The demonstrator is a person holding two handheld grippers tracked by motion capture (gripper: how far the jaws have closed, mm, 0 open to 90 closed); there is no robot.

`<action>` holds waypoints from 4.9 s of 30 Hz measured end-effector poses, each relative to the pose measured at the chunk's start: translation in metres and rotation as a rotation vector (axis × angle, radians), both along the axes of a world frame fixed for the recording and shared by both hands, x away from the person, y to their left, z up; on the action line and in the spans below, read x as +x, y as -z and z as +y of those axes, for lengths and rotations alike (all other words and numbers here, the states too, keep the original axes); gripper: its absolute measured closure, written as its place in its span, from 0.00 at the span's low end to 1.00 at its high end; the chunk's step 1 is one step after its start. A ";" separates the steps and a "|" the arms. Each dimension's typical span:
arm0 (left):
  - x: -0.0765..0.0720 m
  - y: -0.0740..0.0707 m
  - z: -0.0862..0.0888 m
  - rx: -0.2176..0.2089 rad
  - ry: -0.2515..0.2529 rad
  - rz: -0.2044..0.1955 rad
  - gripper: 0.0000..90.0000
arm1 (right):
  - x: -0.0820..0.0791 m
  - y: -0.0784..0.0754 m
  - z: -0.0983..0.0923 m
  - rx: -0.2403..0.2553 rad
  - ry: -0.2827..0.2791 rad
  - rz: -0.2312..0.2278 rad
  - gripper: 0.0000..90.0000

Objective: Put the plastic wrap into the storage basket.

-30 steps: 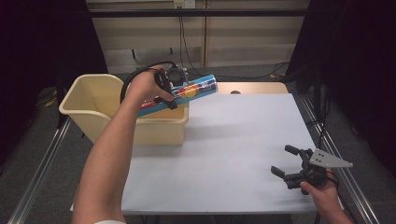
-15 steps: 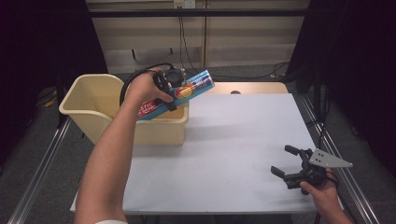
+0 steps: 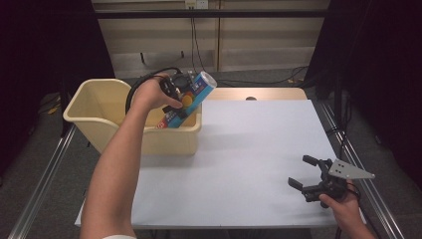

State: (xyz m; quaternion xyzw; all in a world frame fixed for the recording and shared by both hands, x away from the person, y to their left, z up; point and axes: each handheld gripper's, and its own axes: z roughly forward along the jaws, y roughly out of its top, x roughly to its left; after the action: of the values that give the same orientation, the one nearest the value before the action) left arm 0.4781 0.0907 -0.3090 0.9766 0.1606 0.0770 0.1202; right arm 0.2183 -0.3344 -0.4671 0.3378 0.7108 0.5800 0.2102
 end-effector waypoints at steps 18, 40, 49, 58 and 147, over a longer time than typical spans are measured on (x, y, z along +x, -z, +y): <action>-0.012 -0.024 0.012 -0.150 -0.116 -0.027 0.17 | -0.001 -0.002 0.000 -0.006 0.003 -0.010 0.00; -0.038 -0.022 0.023 -0.393 -0.189 -0.029 0.09 | -0.004 -0.002 -0.001 -0.010 0.009 -0.012 0.00; -0.052 -0.014 0.025 -0.490 -0.189 -0.051 0.06 | -0.006 -0.003 -0.001 -0.012 0.012 -0.019 0.00; -0.067 -0.005 0.030 -0.592 -0.189 -0.081 0.05 | -0.005 -0.004 0.000 -0.013 0.009 -0.022 0.00; -0.197 0.128 0.091 -0.963 -0.150 -0.324 0.04 | -0.005 -0.004 0.002 -0.014 0.021 -0.029 0.00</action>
State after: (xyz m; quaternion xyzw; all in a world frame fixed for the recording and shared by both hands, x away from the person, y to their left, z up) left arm 0.2810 0.1821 -0.4371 0.7718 0.2269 0.1530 0.5739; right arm 0.2132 -0.3329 -0.4627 0.3354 0.7081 0.5778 0.2287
